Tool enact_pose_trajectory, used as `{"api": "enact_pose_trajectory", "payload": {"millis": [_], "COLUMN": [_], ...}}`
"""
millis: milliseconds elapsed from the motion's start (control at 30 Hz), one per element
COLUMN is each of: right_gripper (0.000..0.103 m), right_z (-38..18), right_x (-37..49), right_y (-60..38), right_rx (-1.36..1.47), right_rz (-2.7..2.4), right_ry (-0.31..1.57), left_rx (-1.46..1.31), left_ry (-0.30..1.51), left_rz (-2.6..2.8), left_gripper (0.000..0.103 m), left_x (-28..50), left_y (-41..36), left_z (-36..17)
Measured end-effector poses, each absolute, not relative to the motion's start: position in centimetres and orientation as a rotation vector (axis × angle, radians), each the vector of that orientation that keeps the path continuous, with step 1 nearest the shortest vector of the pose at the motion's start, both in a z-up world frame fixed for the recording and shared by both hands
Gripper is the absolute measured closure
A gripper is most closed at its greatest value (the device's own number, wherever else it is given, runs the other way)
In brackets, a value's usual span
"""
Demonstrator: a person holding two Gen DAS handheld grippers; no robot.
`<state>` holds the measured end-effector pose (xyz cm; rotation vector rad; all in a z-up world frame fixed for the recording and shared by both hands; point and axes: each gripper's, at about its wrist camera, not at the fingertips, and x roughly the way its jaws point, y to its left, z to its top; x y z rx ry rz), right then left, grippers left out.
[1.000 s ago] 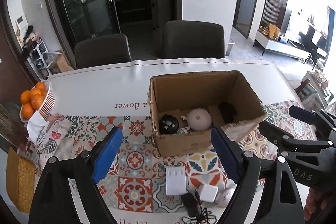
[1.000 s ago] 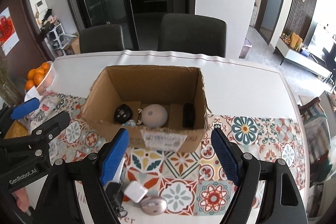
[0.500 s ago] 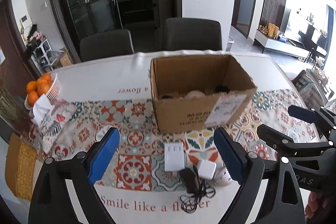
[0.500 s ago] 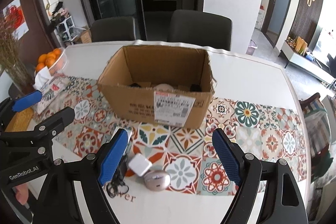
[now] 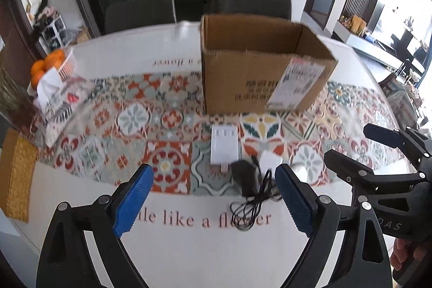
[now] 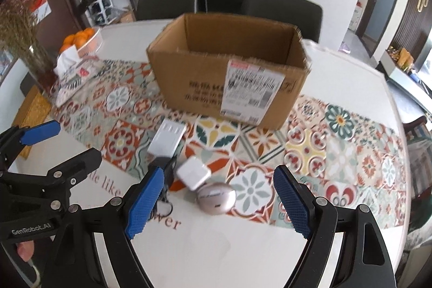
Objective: Organize rigid objects
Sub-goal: 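Withdraw both grippers from the box toward the remaining items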
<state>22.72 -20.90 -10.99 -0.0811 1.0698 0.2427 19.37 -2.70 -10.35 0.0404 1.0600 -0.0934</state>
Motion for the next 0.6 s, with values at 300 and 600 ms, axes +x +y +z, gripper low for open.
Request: {"api": "enact_pose_trajectory", "payload": {"millis": [300, 600], "right_gripper": [0.02, 0.02], "right_z": [-14.7, -18.2], "right_x": [21.5, 21.8], "right_y": [-20.2, -20.3], "right_rx": [-0.131, -0.145], "right_rz": [0.297, 0.336], "right_ry": [1.156, 1.226], "left_rx": [0.061, 0.061], "left_ry": [1.165, 1.24], "left_rz": [-0.108, -0.121], "left_gripper": [0.011, 0.011], "left_x": [17.6, 17.5], "left_y": [-2.9, -3.5], "left_z": [-14.2, -17.5]}}
